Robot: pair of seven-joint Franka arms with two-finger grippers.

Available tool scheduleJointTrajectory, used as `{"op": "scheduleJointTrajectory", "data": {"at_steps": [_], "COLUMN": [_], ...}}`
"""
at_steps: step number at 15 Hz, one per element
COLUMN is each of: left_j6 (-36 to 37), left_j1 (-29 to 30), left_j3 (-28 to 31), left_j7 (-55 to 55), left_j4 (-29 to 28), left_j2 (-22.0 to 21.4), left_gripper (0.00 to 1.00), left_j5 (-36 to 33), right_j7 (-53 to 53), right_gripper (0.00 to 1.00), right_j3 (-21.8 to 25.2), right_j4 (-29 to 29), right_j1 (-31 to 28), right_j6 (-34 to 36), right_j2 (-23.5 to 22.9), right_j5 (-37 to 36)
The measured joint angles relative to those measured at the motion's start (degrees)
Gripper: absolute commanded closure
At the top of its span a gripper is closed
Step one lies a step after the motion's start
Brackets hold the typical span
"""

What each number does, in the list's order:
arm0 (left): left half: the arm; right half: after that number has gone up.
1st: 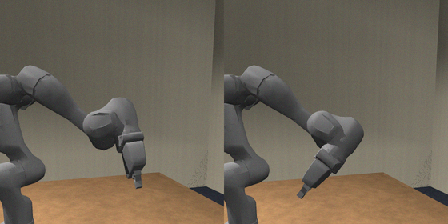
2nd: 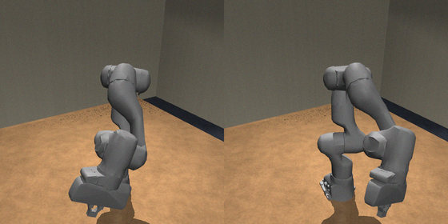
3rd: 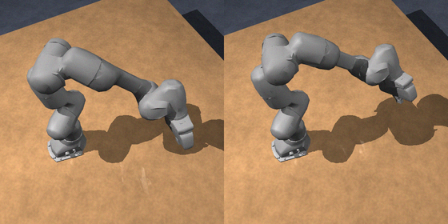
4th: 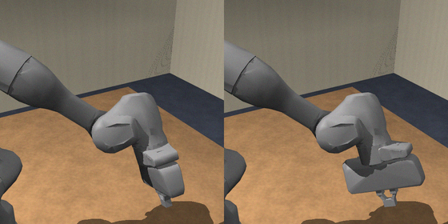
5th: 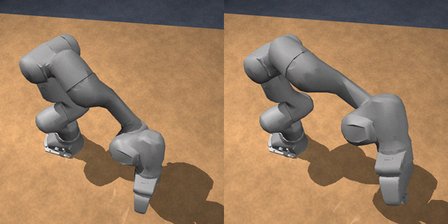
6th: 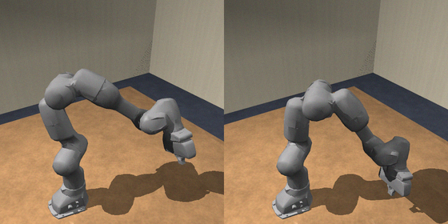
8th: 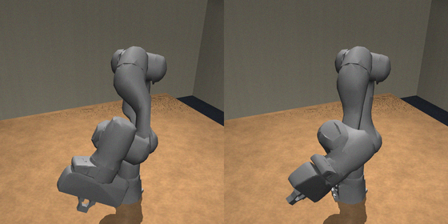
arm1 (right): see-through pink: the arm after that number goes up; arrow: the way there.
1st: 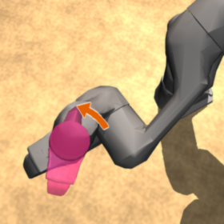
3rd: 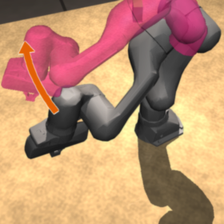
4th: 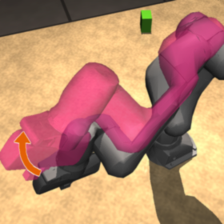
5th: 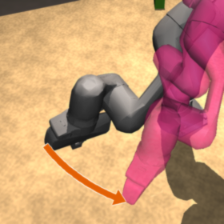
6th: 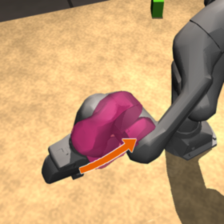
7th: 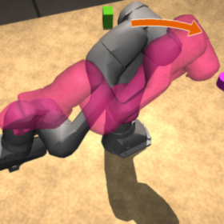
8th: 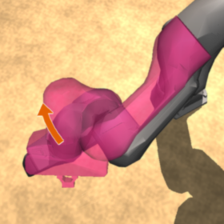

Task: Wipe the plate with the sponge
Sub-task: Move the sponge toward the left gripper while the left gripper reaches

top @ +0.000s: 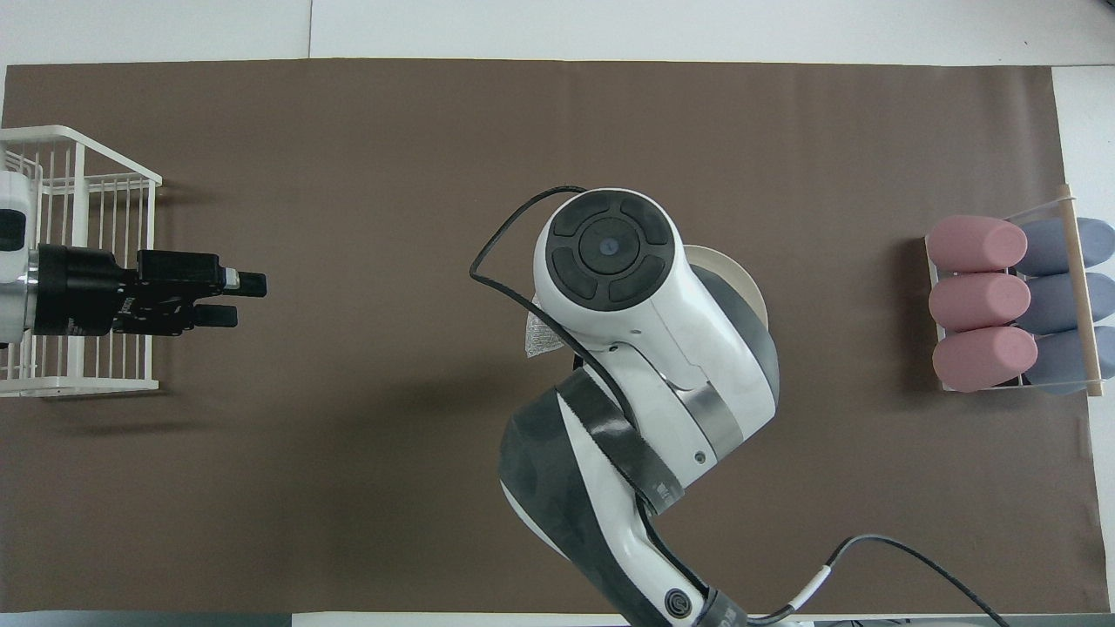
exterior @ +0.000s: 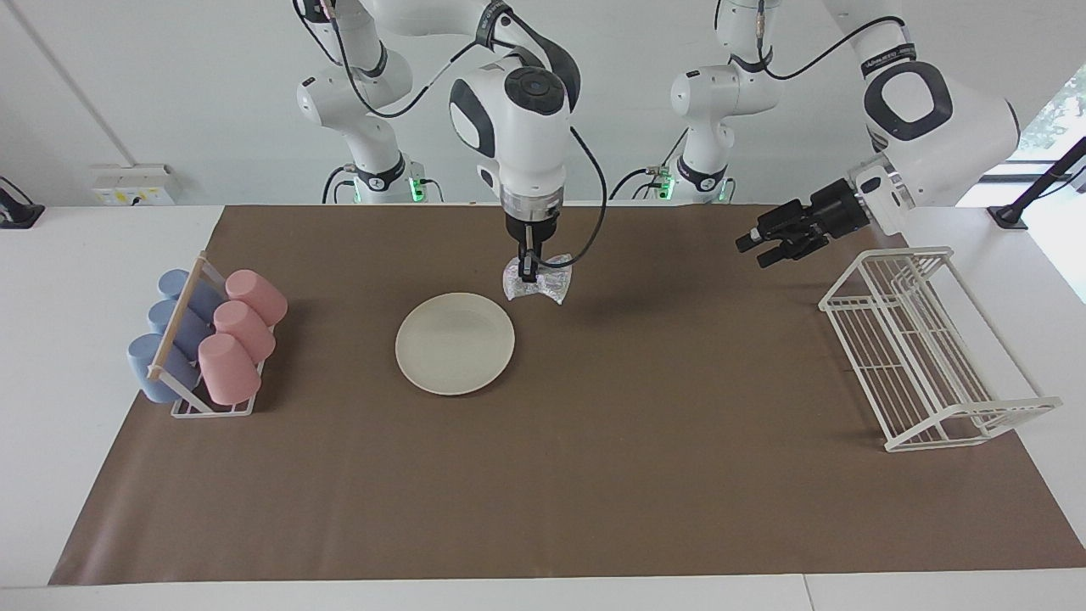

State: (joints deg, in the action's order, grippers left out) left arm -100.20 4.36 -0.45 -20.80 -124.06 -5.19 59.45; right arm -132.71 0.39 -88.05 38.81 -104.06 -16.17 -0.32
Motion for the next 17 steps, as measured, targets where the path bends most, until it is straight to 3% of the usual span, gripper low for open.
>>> {"op": "scheduleJointTrajectory", "data": {"at_steps": [6, 9, 14, 17], "left_j6": [1.7, 2.6, 2.8, 1.3], "left_j1": [-3.5, -6.3, -9.8, -10.8], "left_j3": [-1.1, -1.4, -1.4, -1.4], "left_j7": [-10.2, -11.8, -12.3, -12.3], "left_j4": [-3.0, -3.4, -3.0, -1.8], "left_j2": [3.7, 4.8, 6.3, 6.9], "left_gripper": [0.0, 0.0, 0.0, 0.0], "left_j5": [8.5, 12.8, 20.2, 20.9], "right_j7": [-0.1, -0.1, -0.1, -0.1], "right_gripper": [1.0, 1.0, 1.0, 1.0], "right_j3": [0.1, 0.2, 0.2, 0.2], "right_j4": [5.4, 5.4, 4.8, 4.1], "right_j1": [1.8, 1.7, 1.6, 1.6], "right_j6": [-0.4, -4.9, -5.3, -5.7], "right_j2": [-2.0, -2.5, -3.3, -3.4], "right_j5": [0.0, 0.0, 0.1, 0.1]}}
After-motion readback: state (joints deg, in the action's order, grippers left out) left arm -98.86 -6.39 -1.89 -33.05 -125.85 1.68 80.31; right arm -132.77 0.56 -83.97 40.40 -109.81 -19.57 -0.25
